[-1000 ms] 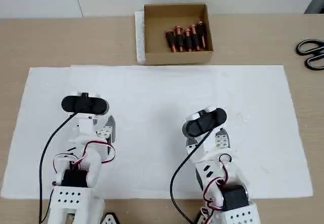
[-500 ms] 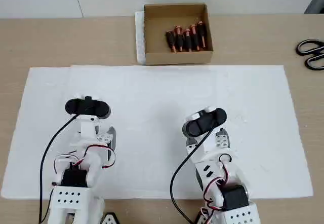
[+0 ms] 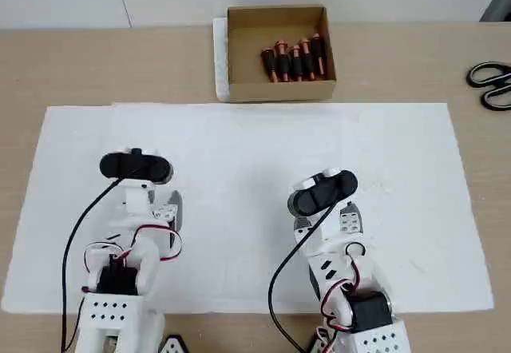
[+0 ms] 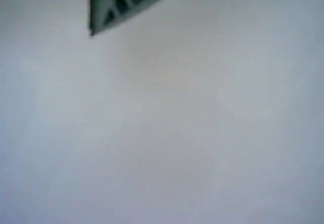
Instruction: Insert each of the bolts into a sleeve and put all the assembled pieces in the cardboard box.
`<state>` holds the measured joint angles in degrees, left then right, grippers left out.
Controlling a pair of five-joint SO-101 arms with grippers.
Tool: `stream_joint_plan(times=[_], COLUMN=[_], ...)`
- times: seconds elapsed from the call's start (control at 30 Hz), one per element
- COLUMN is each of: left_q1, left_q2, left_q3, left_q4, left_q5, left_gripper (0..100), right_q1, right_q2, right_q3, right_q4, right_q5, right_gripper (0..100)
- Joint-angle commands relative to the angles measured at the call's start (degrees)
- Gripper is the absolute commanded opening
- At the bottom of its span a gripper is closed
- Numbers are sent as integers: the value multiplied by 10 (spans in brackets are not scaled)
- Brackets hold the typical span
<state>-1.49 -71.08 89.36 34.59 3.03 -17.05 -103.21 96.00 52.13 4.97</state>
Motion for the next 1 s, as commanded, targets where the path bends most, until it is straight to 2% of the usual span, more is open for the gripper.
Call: stream_joint_plan(times=[0.0, 0.27, 0.73, 0.97], left_q1=[3, 3, 3, 3], left_q2=[-7, -7, -7, -7], left_q3=[8, 35, 36, 36], left_q4=[-80, -159, -162, -162], left_q5=[-1, -1, -1, -1], left_gripper=[131, 131, 131, 131], right_q1=[-5, -5, -6, -2], right_q2=[-7, -7, -7, -7], right_q3=[5, 5, 5, 5], right_q4=[4, 4, -4, -132], right_q5=[0, 0, -1, 0], right_gripper=[264, 264, 264, 264])
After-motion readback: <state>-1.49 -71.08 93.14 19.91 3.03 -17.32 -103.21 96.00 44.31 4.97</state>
